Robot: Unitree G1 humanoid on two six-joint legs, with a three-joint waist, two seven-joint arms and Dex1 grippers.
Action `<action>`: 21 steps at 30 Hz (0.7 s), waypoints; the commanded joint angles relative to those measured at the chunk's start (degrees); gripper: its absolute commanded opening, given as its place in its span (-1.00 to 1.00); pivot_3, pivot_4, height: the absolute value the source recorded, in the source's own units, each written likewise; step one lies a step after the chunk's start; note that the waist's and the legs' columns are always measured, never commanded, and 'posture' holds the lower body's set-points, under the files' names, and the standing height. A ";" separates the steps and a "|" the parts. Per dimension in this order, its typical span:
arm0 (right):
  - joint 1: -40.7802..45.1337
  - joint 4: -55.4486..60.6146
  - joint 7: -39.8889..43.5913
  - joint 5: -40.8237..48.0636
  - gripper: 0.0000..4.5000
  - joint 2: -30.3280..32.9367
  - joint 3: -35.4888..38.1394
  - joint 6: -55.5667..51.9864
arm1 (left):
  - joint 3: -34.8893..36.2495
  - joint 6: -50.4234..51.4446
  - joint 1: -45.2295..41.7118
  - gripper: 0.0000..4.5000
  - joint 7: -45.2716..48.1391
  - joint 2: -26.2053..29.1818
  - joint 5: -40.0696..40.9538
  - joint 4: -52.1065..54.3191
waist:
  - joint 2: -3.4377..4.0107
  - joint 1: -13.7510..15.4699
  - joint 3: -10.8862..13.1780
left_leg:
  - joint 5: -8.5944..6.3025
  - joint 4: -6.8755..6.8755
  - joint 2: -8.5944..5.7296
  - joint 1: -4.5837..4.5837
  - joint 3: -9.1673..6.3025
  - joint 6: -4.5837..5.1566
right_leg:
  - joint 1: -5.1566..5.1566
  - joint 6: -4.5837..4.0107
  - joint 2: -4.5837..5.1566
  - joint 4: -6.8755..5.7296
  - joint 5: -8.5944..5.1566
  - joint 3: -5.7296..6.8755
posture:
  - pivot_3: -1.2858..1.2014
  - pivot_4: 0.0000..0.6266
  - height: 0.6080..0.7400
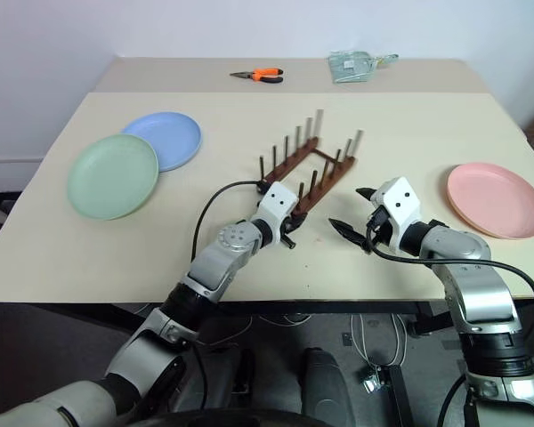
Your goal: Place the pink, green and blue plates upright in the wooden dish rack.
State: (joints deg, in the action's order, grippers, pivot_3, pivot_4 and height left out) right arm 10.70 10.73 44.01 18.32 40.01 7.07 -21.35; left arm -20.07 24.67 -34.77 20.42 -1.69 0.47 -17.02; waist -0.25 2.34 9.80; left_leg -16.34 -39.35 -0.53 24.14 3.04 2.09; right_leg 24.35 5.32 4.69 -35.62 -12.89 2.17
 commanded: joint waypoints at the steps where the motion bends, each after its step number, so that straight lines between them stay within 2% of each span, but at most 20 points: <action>1: -1.45 3.82 0.83 0.91 1.00 2.33 2.31 -1.26 | -1.28 -5.35 -1.87 -0.66 9.05 2.88 0.71 -0.63 | 0.00 -0.10 0.00 | 0.00 0.00 0.00 0.00 0.00 0.00 | 0.00 0.00 0.00 0.00 0.00 0.00 | 0.03 -0.52 1.00; 6: -3.01 4.21 0.77 0.53 1.00 3.22 3.12 -1.14 | -2.91 -17.98 -5.94 -0.66 30.72 11.24 3.02 -5.32 | 0.01 -0.14 0.00 | 0.00 0.01 0.03 0.00 0.02 -0.01 | 0.04 -0.02 -0.02 0.00 -0.01 0.00 | 0.03 -0.52 1.00; 12: -3.35 3.78 0.28 0.30 1.00 2.85 3.65 -0.52 | -0.92 -26.53 -14.94 -0.66 38.15 11.66 1.69 -24.58 | 0.00 -0.06 0.01 | -0.01 -0.01 0.01 0.05 0.02 0.01 | 0.04 -0.02 -0.02 0.06 0.00 0.02 | 0.03 -0.52 1.00; 15: -3.74 3.93 -0.11 0.26 1.00 2.76 4.02 -0.49 | 0.30 -29.09 -17.48 0.00 36.26 10.53 0.54 -30.79 | 0.00 -0.15 0.01 | -0.03 -0.01 0.00 0.06 0.04 0.05 | 0.04 0.00 -0.03 0.06 0.00 0.03 | 0.03 -0.52 1.00; 19: -5.39 4.23 -0.07 0.68 1.00 3.76 6.21 -1.36 | 1.72 -27.80 -16.03 0.87 32.31 11.74 -0.87 -29.96 | -0.02 -0.11 0.01 | -0.03 -0.01 0.01 0.07 0.03 0.05 | 0.04 0.03 -0.05 0.05 0.01 0.04 | 0.03 -0.52 1.00; 20: -5.72 4.25 0.12 0.84 1.00 4.03 6.63 -1.53 | 1.87 -27.32 -15.46 0.99 31.89 12.29 -1.27 -29.03 | -0.01 -0.16 0.01 | -0.03 -0.01 0.01 0.06 0.03 0.05 | 0.04 0.04 -0.04 0.05 0.02 0.04 | 0.03 -0.52 1.00; 21: -6.23 3.56 0.19 0.24 0.89 4.95 6.81 -2.22 | 2.33 -24.68 -13.54 1.00 33.00 13.83 -0.53 -25.21 | -0.01 -0.20 0.01 | -0.03 -0.01 0.01 0.06 0.03 0.05 | 0.04 0.05 -0.04 0.05 0.03 0.03 | 0.03 -0.52 1.00</action>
State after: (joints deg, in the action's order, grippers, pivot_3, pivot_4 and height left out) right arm 4.73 13.30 44.13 18.40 43.29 11.30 -23.32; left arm -18.89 -2.23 -49.92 53.24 10.57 0.39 -45.62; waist -0.26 2.14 9.81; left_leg -16.37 -39.35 -0.52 24.20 3.08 2.14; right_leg 24.39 5.37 4.65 -35.57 -12.87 2.20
